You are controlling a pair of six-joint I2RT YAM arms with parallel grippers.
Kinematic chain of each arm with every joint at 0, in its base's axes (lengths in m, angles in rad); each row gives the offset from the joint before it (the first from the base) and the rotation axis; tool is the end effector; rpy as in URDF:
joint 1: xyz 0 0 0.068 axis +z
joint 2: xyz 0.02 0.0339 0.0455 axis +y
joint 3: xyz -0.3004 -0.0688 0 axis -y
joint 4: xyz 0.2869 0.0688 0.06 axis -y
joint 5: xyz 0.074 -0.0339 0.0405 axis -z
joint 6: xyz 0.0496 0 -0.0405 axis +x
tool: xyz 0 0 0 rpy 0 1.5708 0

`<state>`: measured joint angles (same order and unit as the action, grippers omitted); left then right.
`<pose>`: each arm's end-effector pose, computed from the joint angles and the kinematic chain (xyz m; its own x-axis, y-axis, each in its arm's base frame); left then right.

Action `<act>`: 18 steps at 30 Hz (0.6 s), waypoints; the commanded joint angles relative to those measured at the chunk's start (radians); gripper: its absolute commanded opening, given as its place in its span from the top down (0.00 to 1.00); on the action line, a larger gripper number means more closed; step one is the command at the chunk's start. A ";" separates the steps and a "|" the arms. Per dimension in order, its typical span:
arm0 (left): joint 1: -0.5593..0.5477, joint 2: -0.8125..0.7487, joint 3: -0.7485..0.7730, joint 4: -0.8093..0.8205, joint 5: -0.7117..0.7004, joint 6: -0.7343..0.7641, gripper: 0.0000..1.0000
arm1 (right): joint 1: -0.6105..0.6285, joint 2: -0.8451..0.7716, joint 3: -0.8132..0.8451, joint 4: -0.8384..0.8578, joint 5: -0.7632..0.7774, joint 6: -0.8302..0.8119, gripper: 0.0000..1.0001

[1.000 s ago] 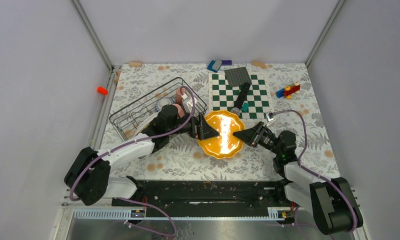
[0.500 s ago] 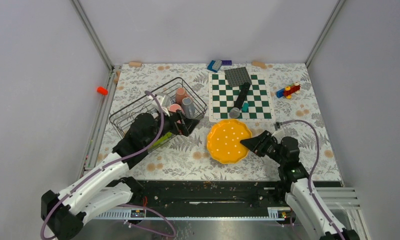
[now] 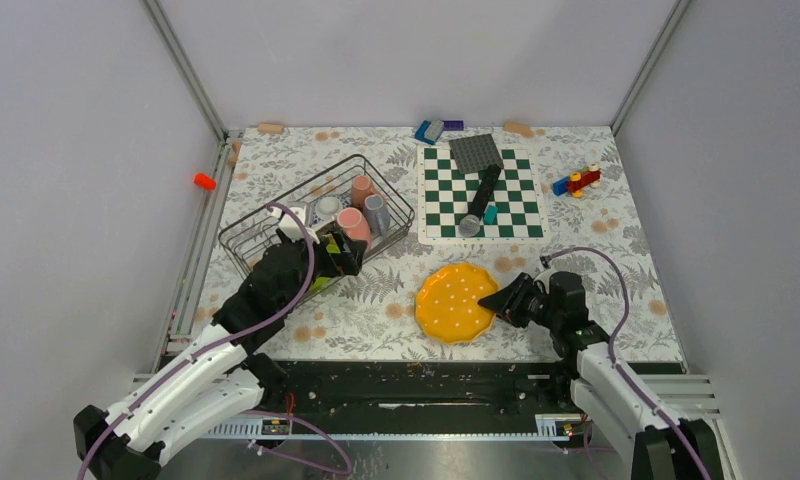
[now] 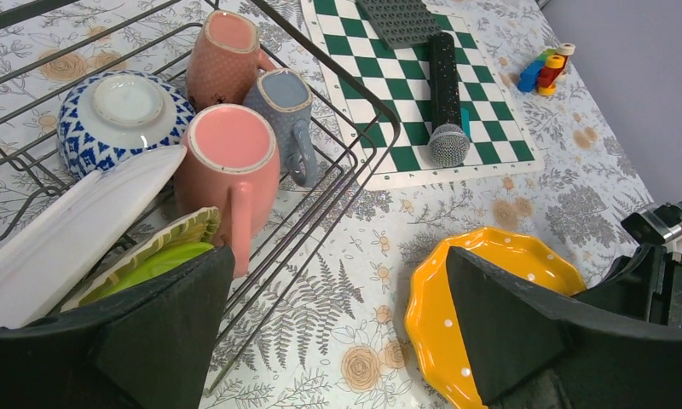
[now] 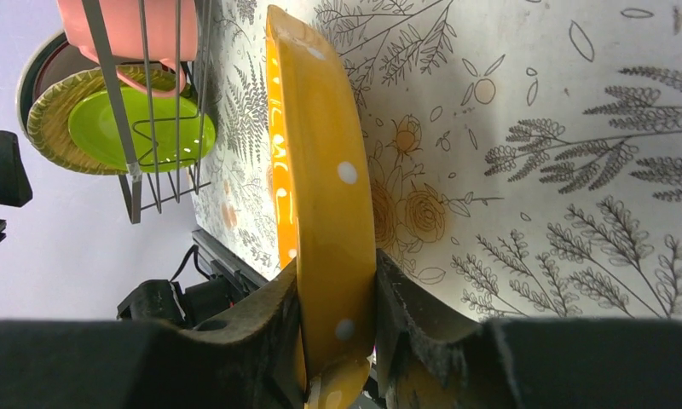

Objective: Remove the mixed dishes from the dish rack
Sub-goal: Place the plate at the center of the board.

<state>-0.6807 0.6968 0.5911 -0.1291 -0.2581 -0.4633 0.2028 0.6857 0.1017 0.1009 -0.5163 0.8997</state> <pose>0.1633 -0.1159 0.3073 -0.3475 -0.2746 -0.8966 0.2910 0.8774 -0.3815 0.1554 0.0569 0.1412 -0.7555 0.5400 -0.3711 -0.0189 0.5482 0.8361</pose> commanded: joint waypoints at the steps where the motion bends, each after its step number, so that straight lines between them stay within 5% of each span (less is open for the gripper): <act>1: -0.003 0.015 0.021 0.029 -0.023 0.043 0.01 | 0.003 0.089 0.015 0.248 -0.086 0.024 1.00; 7: -0.003 0.045 0.064 0.064 0.018 0.075 0.01 | 0.003 0.170 0.018 0.208 -0.004 -0.027 0.81; 12: -0.003 0.063 0.101 0.059 0.008 0.109 0.01 | 0.003 0.183 0.022 0.152 0.056 -0.060 0.51; 18: -0.002 0.129 0.243 0.054 0.007 0.233 0.01 | 0.003 0.134 0.059 0.016 0.143 -0.121 0.29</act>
<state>-0.6807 0.7898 0.7029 -0.1310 -0.2508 -0.3374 0.2024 0.8619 0.1032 0.1761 -0.4469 0.8337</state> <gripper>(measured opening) 0.989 0.654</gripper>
